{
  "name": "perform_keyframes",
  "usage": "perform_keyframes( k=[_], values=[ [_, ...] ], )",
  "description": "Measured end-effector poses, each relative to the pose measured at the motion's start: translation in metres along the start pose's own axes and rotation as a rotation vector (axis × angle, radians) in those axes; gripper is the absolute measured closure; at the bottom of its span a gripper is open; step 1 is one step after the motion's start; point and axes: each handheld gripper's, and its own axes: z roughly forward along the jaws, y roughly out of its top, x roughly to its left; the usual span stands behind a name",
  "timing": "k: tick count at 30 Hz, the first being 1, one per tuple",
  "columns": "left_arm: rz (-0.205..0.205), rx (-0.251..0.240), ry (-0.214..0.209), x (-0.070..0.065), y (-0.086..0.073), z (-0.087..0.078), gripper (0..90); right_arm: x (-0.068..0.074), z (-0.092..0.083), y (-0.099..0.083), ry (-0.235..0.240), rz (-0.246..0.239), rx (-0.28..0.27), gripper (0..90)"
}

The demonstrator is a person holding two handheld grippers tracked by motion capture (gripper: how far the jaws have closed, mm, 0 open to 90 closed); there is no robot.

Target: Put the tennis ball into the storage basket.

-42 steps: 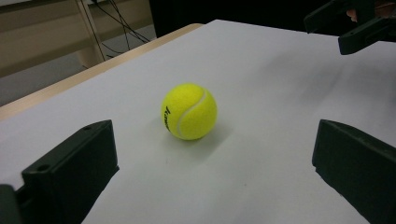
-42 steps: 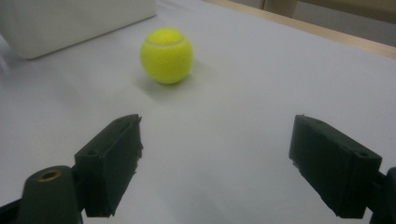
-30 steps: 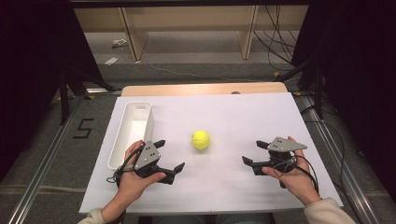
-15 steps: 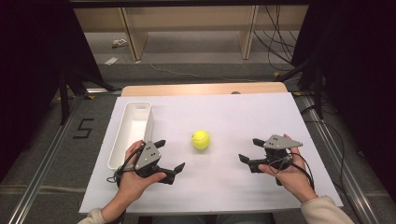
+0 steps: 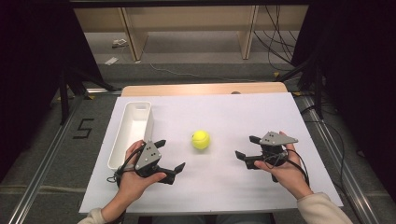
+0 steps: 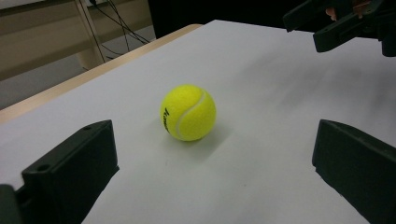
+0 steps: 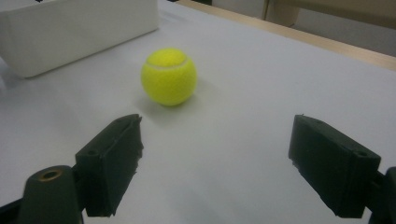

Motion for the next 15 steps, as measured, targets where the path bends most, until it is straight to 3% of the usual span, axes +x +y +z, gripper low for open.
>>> perform_keyframes(
  k=[15],
  values=[
    [0.001,0.000,0.001,0.0003,0.0000,0.0001,0.0,0.0036,0.0115,0.0061,0.014,0.003,-0.002,18.3]
  ],
)
